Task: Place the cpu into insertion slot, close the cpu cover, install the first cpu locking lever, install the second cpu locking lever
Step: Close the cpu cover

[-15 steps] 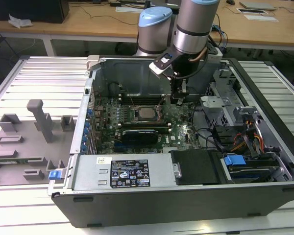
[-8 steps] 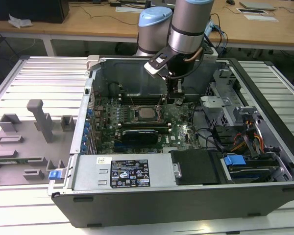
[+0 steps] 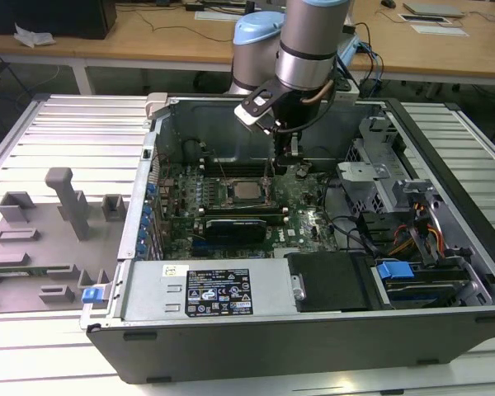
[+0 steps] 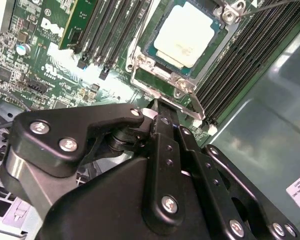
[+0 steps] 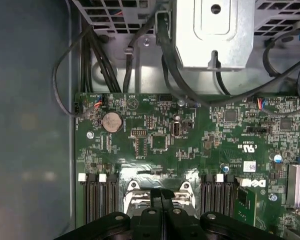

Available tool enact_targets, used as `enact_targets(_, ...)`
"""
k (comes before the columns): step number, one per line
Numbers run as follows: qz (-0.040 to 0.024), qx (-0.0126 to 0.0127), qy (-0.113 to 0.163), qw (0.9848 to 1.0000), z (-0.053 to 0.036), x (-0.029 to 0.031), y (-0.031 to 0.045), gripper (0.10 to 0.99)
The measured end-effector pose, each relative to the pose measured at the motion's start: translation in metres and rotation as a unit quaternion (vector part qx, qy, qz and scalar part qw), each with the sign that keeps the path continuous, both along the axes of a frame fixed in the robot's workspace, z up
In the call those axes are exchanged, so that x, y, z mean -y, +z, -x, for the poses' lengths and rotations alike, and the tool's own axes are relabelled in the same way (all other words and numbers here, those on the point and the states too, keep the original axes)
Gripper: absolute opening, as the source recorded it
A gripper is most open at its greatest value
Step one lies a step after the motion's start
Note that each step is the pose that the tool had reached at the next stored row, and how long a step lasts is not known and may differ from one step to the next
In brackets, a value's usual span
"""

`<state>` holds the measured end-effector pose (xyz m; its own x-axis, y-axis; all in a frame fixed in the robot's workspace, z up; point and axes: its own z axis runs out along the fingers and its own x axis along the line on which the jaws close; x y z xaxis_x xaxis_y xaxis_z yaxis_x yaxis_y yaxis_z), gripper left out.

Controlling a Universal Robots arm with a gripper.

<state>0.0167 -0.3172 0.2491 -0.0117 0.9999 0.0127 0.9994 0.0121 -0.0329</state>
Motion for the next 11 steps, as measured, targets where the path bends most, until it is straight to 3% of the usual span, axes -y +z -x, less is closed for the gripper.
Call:
enact_targets(8,0.0000,0.0001,0.000,1.0000,0.0136,0.0000,0.0000,0.106)
enact_targets(11,0.0001,0.0030,0.000,1.0000,0.0192,0.0000,-0.0001,0.106)
